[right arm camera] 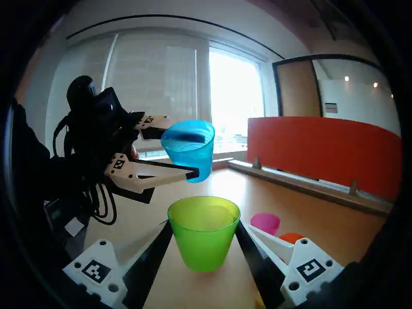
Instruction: Pour water
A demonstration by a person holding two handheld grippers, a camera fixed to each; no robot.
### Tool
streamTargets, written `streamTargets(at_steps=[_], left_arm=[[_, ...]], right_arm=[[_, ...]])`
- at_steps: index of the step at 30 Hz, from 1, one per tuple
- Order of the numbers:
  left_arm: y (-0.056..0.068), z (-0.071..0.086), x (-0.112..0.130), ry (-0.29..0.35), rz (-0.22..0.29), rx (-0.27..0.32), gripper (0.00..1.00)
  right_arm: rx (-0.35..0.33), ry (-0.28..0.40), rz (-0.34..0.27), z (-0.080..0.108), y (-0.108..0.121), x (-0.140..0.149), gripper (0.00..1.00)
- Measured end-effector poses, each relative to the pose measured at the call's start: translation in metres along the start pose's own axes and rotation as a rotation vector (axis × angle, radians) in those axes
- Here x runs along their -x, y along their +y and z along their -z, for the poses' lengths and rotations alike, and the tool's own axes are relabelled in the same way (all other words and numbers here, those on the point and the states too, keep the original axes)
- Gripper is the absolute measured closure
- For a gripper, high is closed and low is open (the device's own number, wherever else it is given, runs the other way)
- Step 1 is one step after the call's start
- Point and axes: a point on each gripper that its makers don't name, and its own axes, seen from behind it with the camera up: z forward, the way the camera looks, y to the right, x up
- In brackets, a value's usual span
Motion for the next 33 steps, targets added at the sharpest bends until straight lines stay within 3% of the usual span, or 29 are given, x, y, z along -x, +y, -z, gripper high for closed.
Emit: streamTargets(at_steps=[33], left_arm=[[0.002, 0.004, -0.013, 0.022, -0.138, -0.006, 0.19]], right_arm=[[-0.045, 0.007, 0.005, -0.003, -0.019, -0.001, 0.11]])
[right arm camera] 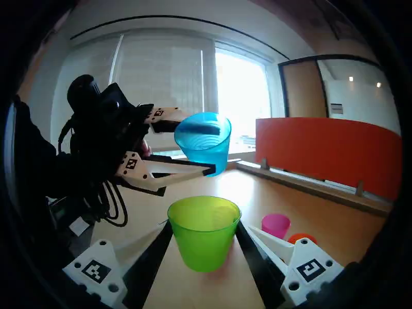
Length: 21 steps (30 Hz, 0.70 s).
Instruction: Pour water
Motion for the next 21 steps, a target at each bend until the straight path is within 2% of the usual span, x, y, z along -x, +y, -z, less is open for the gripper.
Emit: streamTargets(at_steps=[14, 21], left_arm=[[-0.003, 0.0012, -0.0021, 0.014, -0.044, 0.002, 0.2], [-0.0028, -0.0016, -0.0016, 0.019, -0.084, 0.006, 0.19]], right_arm=[[-0.019, 0.008, 0.004, -0.0008, -0.0063, -0.0023, 0.11], [-0.028, 0.014, 0.007, -0.0018, -0.0104, -0.0045, 0.11]])
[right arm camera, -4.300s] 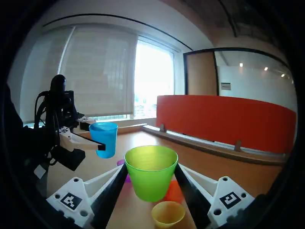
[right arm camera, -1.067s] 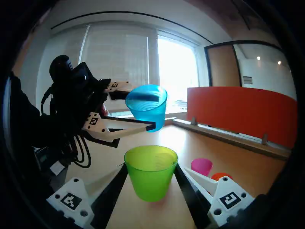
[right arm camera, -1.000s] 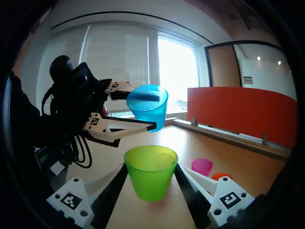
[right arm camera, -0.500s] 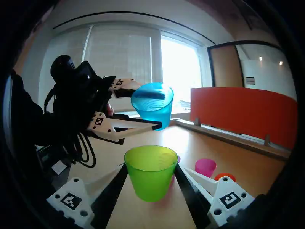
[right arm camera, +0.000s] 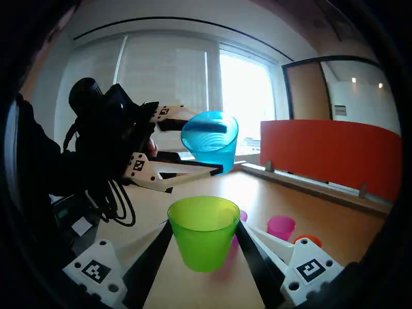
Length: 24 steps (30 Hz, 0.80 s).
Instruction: Pour water
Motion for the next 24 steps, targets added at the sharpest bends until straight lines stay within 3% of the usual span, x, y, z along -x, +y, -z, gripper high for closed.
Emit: streamTargets(at_steps=[8, 24], left_arm=[[0.0021, -0.0007, -0.0012, 0.006, -0.035, 0.003, 0.19], [-0.0056, 0.0001, -0.005, 0.012, -0.087, -0.016, 0.19]], right_arm=[[-0.005, 0.006, 0.007, -0.0015, -0.0023, -0.0019, 0.11], [-0.008, 0.012, 0.011, -0.003, -0.0029, -0.0043, 0.11]])
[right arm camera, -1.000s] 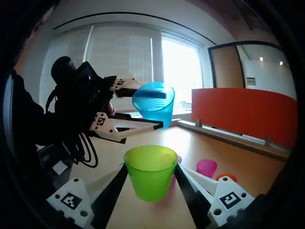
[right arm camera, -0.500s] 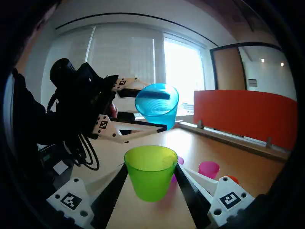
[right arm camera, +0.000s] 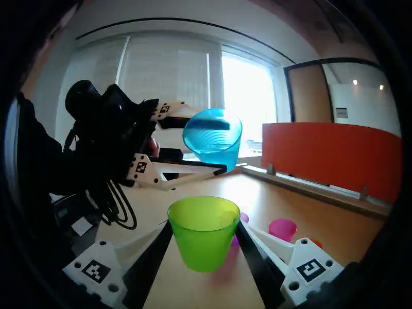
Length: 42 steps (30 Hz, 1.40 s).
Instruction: Pour water
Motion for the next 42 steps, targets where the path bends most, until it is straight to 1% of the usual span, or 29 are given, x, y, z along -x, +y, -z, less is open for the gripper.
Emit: streamTargets(at_steps=[20, 32, 42], left_arm=[[0.0007, -0.001, -0.0041, 0.007, -0.052, 0.002, 0.19], [0.0003, 0.0013, -0.0077, 0.01, -0.081, -0.001, 0.2], [0.0018, -0.001, -0.0087, 0.012, -0.102, 0.001, 0.19]], right_arm=[[0.004, 0.007, 0.009, 0.0, 0.002, -0.0026, 0.11], [0.005, 0.014, 0.018, 0.0011, 0.0018, -0.0057, 0.11], [0.009, 0.015, 0.018, 0.0027, 0.003, -0.0058, 0.11]])
